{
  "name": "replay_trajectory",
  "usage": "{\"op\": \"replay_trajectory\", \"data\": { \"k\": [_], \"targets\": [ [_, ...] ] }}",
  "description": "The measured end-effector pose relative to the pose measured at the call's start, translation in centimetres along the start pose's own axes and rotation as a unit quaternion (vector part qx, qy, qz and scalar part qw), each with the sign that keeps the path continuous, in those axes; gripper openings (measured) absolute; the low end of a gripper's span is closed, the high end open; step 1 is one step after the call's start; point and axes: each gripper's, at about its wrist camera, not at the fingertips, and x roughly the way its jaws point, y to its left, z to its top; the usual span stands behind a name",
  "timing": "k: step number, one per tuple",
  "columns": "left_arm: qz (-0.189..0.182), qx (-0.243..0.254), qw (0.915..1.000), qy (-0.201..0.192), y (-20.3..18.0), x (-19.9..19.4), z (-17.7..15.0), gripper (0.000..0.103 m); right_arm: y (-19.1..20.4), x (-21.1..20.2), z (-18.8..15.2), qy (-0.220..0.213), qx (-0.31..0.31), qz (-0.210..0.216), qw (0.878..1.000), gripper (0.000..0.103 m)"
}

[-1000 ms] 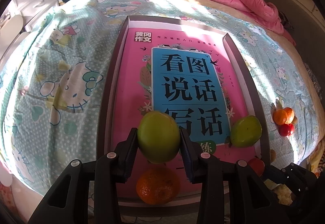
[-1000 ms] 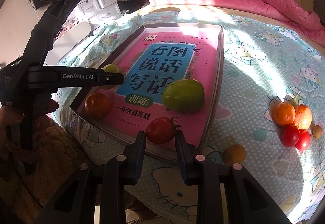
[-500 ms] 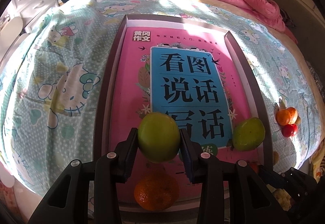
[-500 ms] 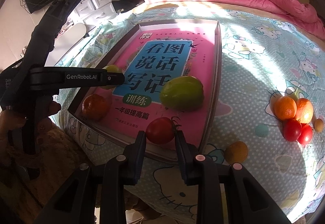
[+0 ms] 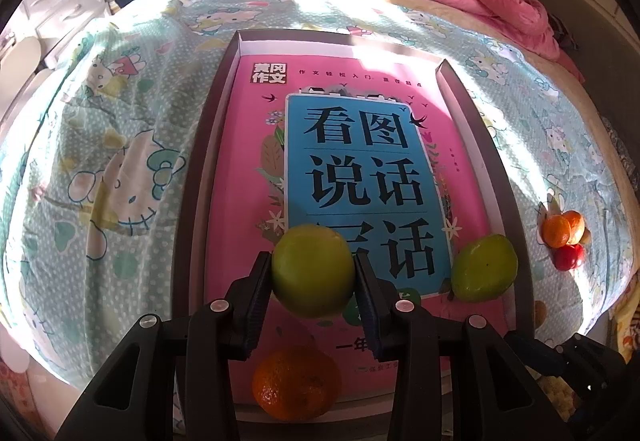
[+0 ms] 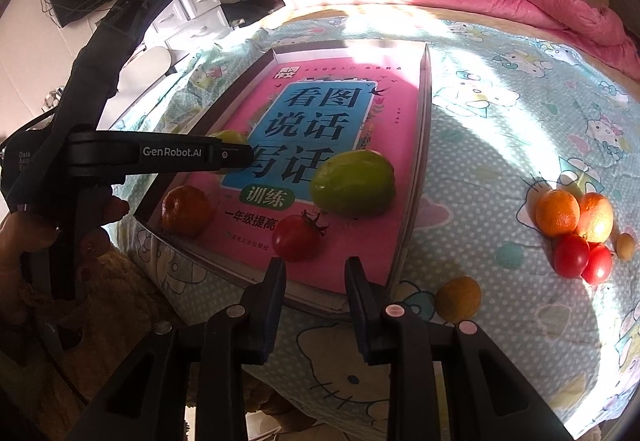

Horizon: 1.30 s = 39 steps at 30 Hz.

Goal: Organize fruits
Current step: 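Lower the tomato with the right tool while the left lowers the pear onto the book, then move both open tools over to the fruit cluster on the bedspread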

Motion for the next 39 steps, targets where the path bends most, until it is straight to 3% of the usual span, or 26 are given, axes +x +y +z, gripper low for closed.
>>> {"op": "replay_trajectory", "data": {
  "k": [15,27,31,39],
  "targets": [
    [-0.01,0.004,0.9997,-0.022,0.5,-1.5,-0.7,0.042,-0.1,-1.2,-0.1,-0.025,-0.004,0.007,1.0,0.048],
    [-0.024,-0.001,0.9987,-0.046,0.8,-2.7,-0.6,0.048,-0.8,-2.0,0.0,-0.034,0.008,0.01,0.999,0.05],
    [-0.028,-0.002,0.9977,-0.061,0.6,-3.4,-0.5,0.06,-0.6,-2.3,-0.1,-0.037,0.003,0.007,0.999,0.05],
    [-0.03,0.001,0.9957,-0.087,0.1,-4.6,-0.4,0.072,-0.5,-2.8,-0.1,-0.049,-0.004,-0.004,0.999,0.058]
  ]
}}
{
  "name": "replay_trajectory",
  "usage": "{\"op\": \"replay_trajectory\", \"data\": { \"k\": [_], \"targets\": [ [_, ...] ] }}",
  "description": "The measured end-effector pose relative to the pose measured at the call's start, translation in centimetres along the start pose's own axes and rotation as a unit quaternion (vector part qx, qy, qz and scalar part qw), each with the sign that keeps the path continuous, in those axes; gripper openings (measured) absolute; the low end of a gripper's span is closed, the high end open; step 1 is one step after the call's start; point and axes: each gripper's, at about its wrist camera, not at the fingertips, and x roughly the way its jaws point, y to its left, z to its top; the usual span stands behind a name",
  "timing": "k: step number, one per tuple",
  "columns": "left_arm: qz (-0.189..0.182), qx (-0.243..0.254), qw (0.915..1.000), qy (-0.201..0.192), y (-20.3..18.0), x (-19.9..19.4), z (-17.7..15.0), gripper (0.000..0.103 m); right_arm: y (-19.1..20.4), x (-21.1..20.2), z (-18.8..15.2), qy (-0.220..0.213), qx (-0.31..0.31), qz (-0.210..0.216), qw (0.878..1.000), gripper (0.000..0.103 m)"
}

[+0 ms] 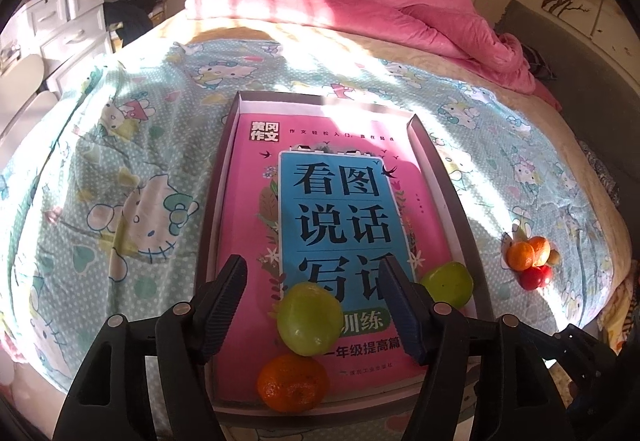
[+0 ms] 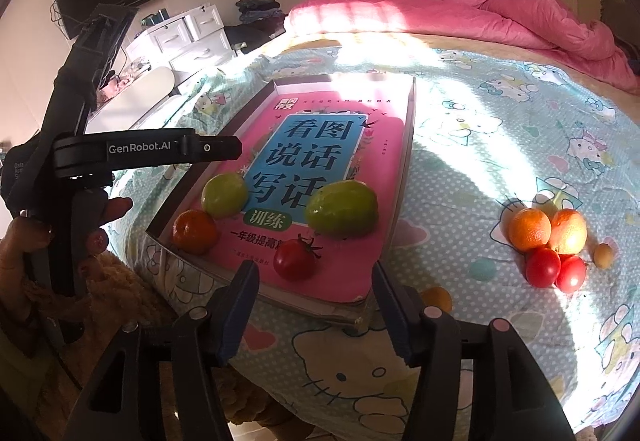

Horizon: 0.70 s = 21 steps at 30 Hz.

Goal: Organize fruits
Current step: 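Move both open tools over to the fruit cluster on the bedspread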

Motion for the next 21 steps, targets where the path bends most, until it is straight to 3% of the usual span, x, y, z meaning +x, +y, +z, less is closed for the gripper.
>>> {"op": "replay_trajectory", "data": {
  "k": [11,21],
  "targets": [
    [0.001,0.01,0.9999,-0.009,-0.9,-0.2,0.3,0.077,0.0,-0.9,-0.1,-0.016,-0.008,-0.008,1.0,0.063],
    [-0.021,0.0,0.9996,-0.019,-1.3,-0.9,0.5,0.079,-0.2,-1.7,0.1,-0.033,-0.013,-0.023,0.999,0.067]
  ]
}}
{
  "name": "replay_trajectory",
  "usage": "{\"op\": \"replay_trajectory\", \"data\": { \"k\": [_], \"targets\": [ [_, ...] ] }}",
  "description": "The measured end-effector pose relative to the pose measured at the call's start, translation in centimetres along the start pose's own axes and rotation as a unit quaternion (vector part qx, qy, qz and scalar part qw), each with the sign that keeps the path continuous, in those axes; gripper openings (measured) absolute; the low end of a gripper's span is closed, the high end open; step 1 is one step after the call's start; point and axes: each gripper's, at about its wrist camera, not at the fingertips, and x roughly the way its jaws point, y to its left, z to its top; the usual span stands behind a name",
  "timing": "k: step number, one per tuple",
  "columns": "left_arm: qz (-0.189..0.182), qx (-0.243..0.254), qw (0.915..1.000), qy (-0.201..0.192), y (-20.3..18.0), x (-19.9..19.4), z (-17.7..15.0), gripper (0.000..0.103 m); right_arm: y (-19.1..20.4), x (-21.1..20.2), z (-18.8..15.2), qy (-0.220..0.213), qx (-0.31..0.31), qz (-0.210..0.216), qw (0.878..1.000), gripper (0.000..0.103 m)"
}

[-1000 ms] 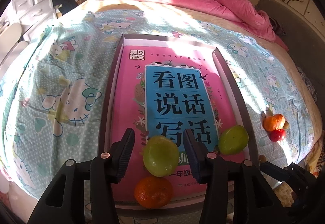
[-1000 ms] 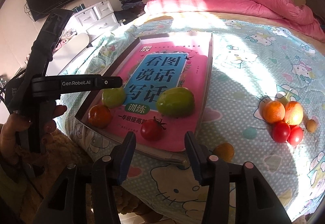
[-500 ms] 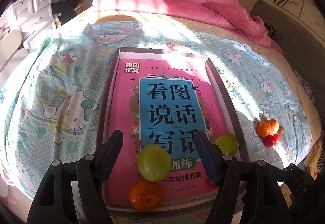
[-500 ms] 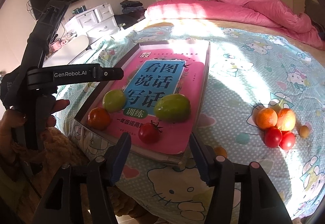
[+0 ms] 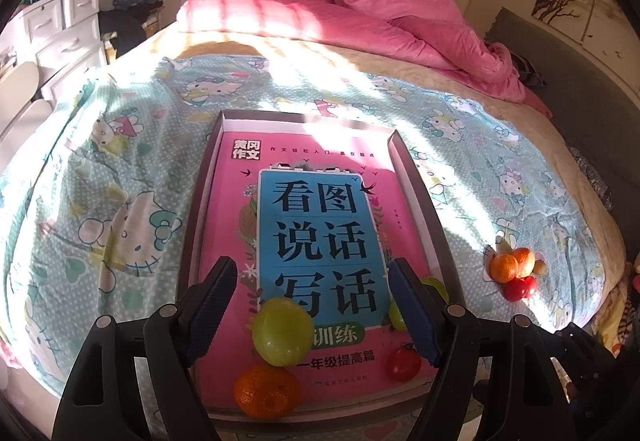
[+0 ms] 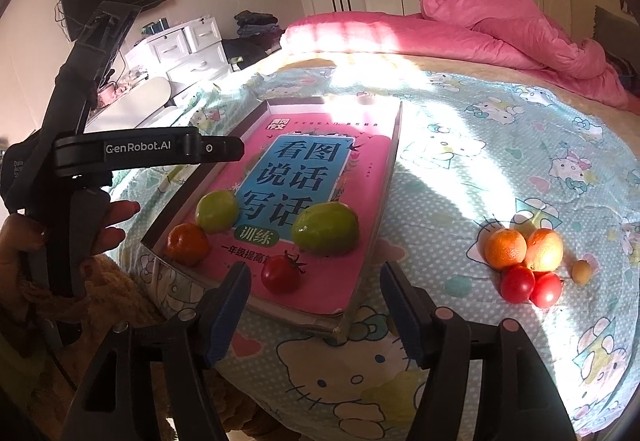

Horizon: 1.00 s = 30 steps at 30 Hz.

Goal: Organize fruits
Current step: 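Move both open tools over to the fruit cluster on the bedspread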

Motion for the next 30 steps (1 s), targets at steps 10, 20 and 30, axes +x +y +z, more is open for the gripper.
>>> {"op": "replay_trajectory", "data": {
  "k": [10,20,30],
  "targets": [
    [-0.033,0.039,0.9987,-0.007,-2.8,-0.5,0.0,0.079,-1.3,-1.1,0.2,-0.013,0.006,-0.014,1.0,0.067],
    [-0.044,0.081,0.9955,-0.02,-5.7,-1.0,-0.3,0.079,-4.1,-3.2,0.8,-0.037,0.041,-0.046,0.997,0.067],
    [-0.038,0.149,0.9876,-0.03,-9.4,-1.5,-1.6,0.079,-7.7,-5.4,0.8,-0.059,0.075,-0.079,0.992,0.067]
  ]
}}
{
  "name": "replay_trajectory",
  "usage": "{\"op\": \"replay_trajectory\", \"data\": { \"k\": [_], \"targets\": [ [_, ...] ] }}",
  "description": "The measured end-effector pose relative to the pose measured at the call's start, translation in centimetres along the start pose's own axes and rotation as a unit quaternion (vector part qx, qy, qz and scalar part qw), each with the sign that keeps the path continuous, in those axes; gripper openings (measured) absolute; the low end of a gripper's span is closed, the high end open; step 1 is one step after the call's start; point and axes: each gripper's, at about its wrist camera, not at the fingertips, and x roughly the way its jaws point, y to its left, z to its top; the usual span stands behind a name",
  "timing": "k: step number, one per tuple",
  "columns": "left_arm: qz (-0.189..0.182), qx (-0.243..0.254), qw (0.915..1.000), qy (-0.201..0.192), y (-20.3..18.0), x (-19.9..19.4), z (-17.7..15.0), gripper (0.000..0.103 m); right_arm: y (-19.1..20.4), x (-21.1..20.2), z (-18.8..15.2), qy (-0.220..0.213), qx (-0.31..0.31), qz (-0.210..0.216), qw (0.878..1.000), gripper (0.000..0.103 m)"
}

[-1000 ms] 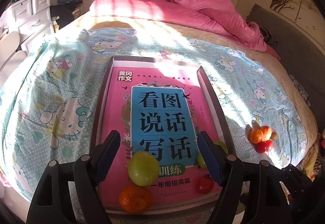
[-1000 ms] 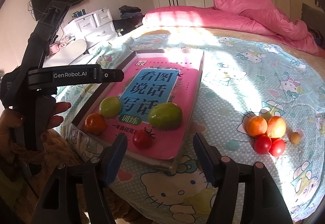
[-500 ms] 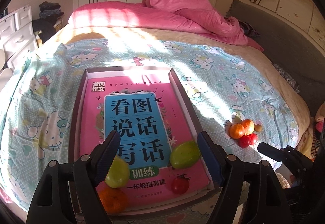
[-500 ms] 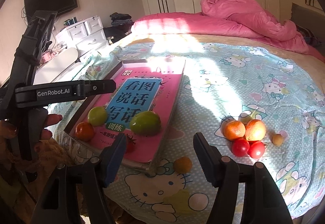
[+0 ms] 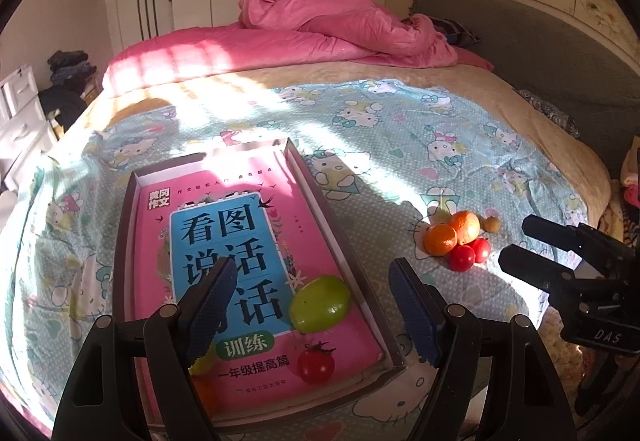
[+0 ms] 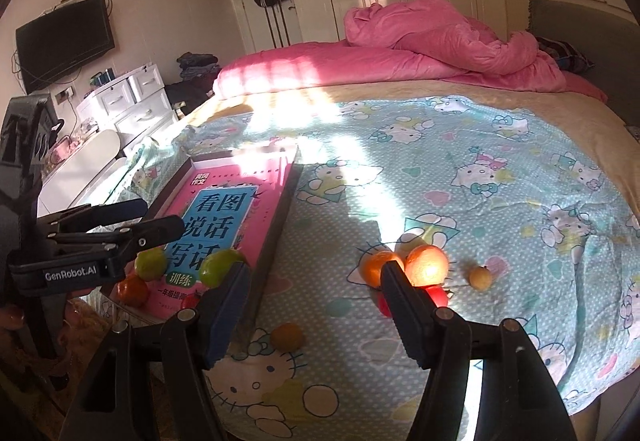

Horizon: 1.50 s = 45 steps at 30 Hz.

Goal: Organize fruits
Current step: 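Move both open tools over to the fruit cluster on the bedspread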

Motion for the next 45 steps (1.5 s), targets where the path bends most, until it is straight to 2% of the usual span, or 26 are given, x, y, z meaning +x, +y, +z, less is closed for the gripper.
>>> {"op": "replay_trajectory", "data": {
  "k": [9,13,15,24,35,45],
  "targets": [
    [-0.012,0.025,0.9996,-0.004,-2.4,-0.1,0.1,0.079,-2.0,-1.4,-0.1,-0.011,0.019,-0.012,1.0,0.067],
    [-0.018,0.029,0.9994,0.005,-3.1,0.2,-0.1,0.079,-2.4,-1.8,-0.1,-0.015,0.023,-0.014,1.0,0.068],
    [-0.021,0.03,0.9993,0.009,-3.5,0.3,-0.2,0.079,-2.6,-2.0,-0.1,-0.017,0.026,-0.014,0.999,0.073],
    [-0.032,0.046,0.9982,0.023,-5.4,1.0,-0.3,0.08,-3.2,-2.7,-0.3,-0.022,0.032,-0.018,0.999,0.074],
    [-0.06,0.098,0.9922,0.048,-7.9,1.3,-1.4,0.08,-4.8,-3.3,-0.5,-0.019,0.046,-0.031,0.998,0.074],
    [-0.075,0.113,0.9857,0.1,-8.8,3.3,-2.5,0.08,-6.1,-2.8,-1.4,0.0,0.061,-0.043,0.997,0.074]
  ]
}}
